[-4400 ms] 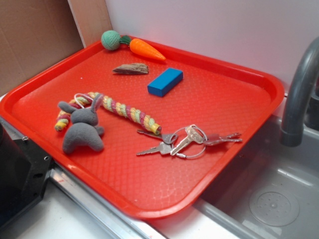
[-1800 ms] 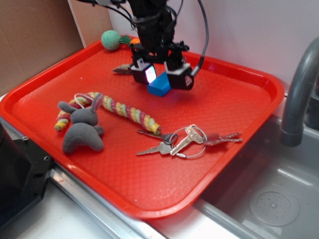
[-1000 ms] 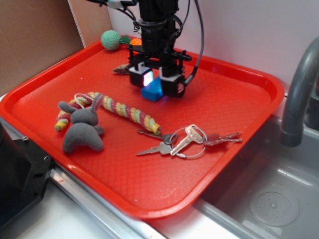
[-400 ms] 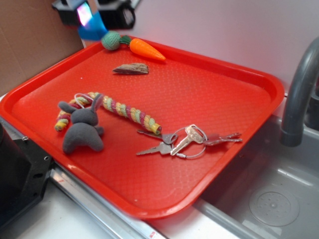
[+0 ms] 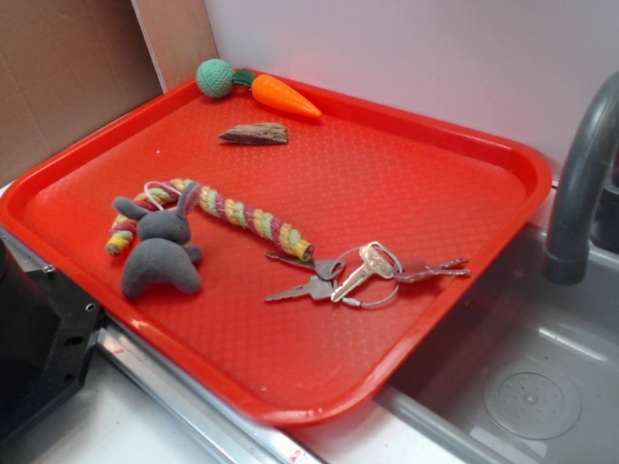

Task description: Grab the blue block.

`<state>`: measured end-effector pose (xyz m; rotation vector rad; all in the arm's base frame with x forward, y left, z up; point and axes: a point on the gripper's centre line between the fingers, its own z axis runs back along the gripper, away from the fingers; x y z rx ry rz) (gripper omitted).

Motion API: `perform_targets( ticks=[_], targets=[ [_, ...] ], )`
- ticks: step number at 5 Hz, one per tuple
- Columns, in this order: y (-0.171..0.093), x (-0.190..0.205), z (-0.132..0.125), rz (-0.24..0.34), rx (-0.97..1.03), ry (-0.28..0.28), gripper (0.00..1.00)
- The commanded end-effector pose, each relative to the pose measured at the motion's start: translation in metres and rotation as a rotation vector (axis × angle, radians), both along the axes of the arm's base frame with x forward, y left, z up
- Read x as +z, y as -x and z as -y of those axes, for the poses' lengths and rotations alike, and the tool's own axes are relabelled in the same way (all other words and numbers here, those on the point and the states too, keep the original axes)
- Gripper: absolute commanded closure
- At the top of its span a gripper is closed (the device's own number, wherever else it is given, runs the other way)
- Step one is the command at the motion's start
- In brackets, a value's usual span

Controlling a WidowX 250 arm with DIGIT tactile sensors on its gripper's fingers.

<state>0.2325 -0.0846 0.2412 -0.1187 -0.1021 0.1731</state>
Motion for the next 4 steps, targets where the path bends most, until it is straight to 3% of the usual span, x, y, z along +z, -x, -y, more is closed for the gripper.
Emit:
perform_targets(
  ticks=[1, 2, 4],
  targets=[
    [0.001, -0.011, -0.015, -0.017, 0.014, -0.021, 1.00],
    [0.010, -0.031, -0.057, -0.019, 0.020, -0.128, 1.00],
    [0.027, -0.045, -0.081, -0.038, 0.033, -0.150, 1.00]
  ],
)
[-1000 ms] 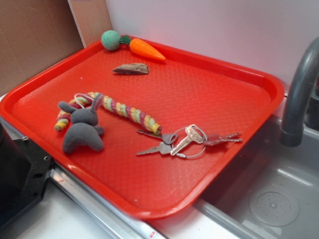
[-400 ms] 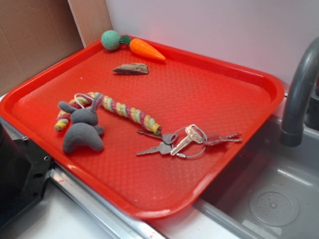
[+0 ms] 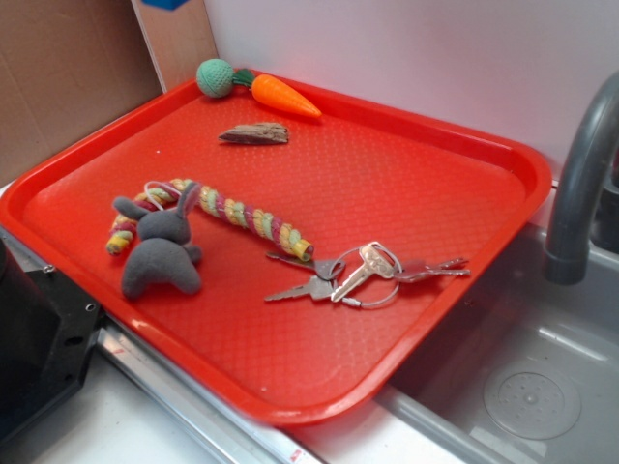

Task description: Grab the blue block.

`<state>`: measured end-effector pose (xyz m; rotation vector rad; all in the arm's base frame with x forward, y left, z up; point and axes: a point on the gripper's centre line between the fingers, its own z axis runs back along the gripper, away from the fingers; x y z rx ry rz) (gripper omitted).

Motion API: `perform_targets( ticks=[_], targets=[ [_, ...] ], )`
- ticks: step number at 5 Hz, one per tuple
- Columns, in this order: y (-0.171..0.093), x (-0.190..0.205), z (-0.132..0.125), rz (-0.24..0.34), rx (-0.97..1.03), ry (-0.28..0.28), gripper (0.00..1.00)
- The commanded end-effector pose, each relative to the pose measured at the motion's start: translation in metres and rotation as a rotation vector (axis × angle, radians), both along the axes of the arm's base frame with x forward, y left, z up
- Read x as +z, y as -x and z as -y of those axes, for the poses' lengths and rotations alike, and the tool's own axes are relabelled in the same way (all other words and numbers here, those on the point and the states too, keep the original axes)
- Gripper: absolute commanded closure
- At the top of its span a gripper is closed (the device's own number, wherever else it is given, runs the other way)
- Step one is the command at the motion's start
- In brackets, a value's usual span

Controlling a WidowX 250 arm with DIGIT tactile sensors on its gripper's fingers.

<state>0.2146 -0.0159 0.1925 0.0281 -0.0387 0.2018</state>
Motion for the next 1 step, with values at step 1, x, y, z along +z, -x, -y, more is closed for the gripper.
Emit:
perform_targets(
  ticks=[1],
  targets=[
    [0.0060, 0.0006, -0.0118, 0.030, -0.010, 0.000, 1.00]
  ],
)
